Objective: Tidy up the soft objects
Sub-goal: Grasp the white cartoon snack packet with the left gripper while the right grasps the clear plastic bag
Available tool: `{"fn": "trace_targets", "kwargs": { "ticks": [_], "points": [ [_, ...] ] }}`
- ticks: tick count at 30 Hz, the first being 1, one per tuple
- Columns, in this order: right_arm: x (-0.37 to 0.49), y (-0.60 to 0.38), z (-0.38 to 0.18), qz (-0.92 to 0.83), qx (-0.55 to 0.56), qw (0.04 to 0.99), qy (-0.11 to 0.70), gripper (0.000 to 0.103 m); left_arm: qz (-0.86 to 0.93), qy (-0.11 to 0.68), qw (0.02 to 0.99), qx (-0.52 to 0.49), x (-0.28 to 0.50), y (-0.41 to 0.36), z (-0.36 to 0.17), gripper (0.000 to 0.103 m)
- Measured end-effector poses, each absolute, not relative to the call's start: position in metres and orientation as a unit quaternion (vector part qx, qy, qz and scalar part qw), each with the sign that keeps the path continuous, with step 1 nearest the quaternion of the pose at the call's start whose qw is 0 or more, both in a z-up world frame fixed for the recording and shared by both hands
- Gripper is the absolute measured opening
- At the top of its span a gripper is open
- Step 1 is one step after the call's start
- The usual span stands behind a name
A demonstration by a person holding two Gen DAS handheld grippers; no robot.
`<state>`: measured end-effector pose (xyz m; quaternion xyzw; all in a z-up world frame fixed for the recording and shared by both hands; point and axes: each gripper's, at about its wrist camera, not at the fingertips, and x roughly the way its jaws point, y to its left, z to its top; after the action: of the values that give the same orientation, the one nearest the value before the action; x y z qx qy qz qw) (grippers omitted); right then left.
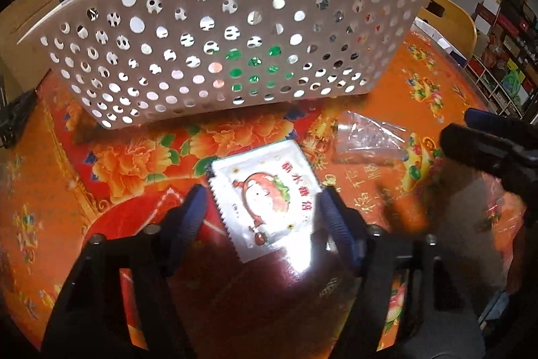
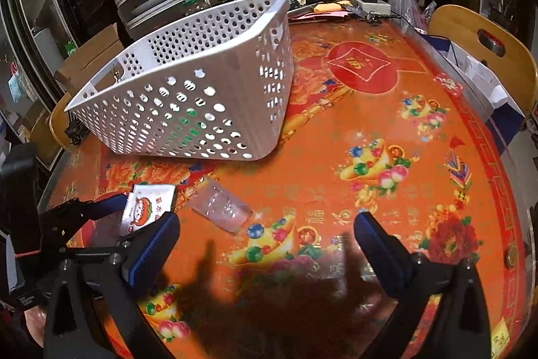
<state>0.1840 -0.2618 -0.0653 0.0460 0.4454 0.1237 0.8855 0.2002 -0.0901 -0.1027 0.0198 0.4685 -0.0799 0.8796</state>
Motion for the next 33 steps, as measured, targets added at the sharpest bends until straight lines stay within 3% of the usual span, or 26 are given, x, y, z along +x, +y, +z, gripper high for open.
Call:
{"fn": "trace_targets", "kwargs": {
  "ticks": [7, 11, 15, 21, 24, 27, 33],
  "points": [
    [0.191, -0.235, -0.076, 0.13, 0.01, 0.883, 0.451, 0.102, -0.092, 0.457, 0.884, 0.019, 0.196, -0.083, -0.096, 0.038],
    [0.198, -0.222, -0.085, 0.134, -0.007, 0.879, 0.458, 0.091, -0.099, 0.456, 0.885, 0.018, 0.195, -0.069, -0.094, 0.025],
    [0.204, -0.21, -0.09, 0.136, -0.027, 0.877, 0.46, 0.086, -0.108, 0.452, 0.885, 0.022, 0.193, -0.058, -0.094, 0.024],
    [0.208, -0.195, -0.094, 0.144, -0.048, 0.873, 0.464, 0.066, -0.121, 0.45, 0.884, 0.026, 0.197, -0.058, -0.098, 0.024],
    [0.207, -0.191, -0.094, 0.145, -0.059, 0.872, 0.463, 0.054, -0.119, 0.448, 0.885, 0.034, 0.198, -0.054, -0.098, 0.036],
    [0.206, -0.189, -0.094, 0.141, -0.071, 0.873, 0.461, 0.042, -0.118, 0.453, 0.883, 0.034, 0.203, -0.052, -0.099, 0.072],
    [0.201, -0.195, -0.094, 0.138, -0.069, 0.876, 0.458, 0.037, -0.122, 0.459, 0.879, 0.042, 0.208, -0.055, -0.104, 0.081]
  ]
}}
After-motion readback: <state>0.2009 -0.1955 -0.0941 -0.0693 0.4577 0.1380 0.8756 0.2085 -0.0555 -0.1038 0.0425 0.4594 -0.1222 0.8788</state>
